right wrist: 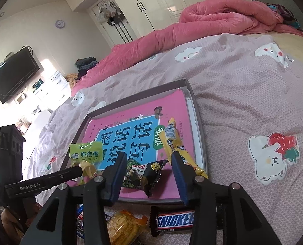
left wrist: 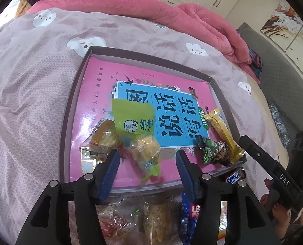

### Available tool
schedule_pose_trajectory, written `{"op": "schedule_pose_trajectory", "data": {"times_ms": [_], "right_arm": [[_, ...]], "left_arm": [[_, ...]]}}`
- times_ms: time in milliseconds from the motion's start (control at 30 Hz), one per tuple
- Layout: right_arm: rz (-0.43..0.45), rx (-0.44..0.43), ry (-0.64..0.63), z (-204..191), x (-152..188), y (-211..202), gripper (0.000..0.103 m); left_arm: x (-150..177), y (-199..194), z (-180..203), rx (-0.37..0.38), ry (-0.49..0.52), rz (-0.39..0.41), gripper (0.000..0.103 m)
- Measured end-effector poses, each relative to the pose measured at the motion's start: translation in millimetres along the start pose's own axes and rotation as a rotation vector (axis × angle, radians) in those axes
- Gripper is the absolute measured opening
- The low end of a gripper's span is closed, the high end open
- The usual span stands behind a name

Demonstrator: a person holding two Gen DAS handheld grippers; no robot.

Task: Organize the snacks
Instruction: 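Withdraw both grippers from the tray back toward the snack pile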

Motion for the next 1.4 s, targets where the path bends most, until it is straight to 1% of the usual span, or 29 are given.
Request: {"op": "schedule_pose_trajectory", "data": {"times_ms": [100, 200, 300, 533, 767, 1000, 1100, 1400], "right_arm": [[0.010, -0.005, 0.000, -0.8, -1.4, -2.1, 0.050], [0.024, -0.018, -0.003, -3.5, -3.1, -5.4, 0.053], [0.035, -0.029, -0.012, -6.9, -3.9, -8.5, 0.054], [0.050, -0.042, -0.041, -15.1, -4.6, -14.2, 0.055], [0.053, -0.047, -0.040, -16.1, -4.3, -16.2, 0.055], [0.055, -0.055, -0.048, -19.5, -4.0, -19.1, 0.057], [0.056, -0.061, -0.055, -20.7, -3.4, -20.7, 0.057], [0.064, -0.067, -0.087, -27.2, -0.7, -25.8, 0.058]], "left_arm": [[-0.4, -2.4, 0.2, 0.004, -0.001, 0.000, 0.062], [-0.2, -4.9, 0.7, 0.010, -0.003, -0.002, 0.066], [0.8, -8.1, 1.7, 0.013, -0.001, -0.001, 0.066], [-0.3, -22.3, 2.6, 0.023, -0.005, 0.014, 0.067], [-1.7, -33.9, 3.2, 0.026, -0.003, 0.025, 0.069], [-3.5, -43.4, 1.1, 0.009, -0.004, 0.043, 0.072], [-3.7, -48.6, -1.0, -0.013, -0.005, 0.056, 0.075], [-3.9, -55.9, -4.7, -0.024, -0.007, 0.059, 0.075]]}}
Point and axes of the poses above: each gripper's, at about its wrist camera, not at the fingertips, and y roughly the way its jaws point, z to its right, x to its underside, the point moved 8 cm from there along y, roughly the way its jaws point, and after that the axes turned 13 degrees about x, right-handed, at the moved point
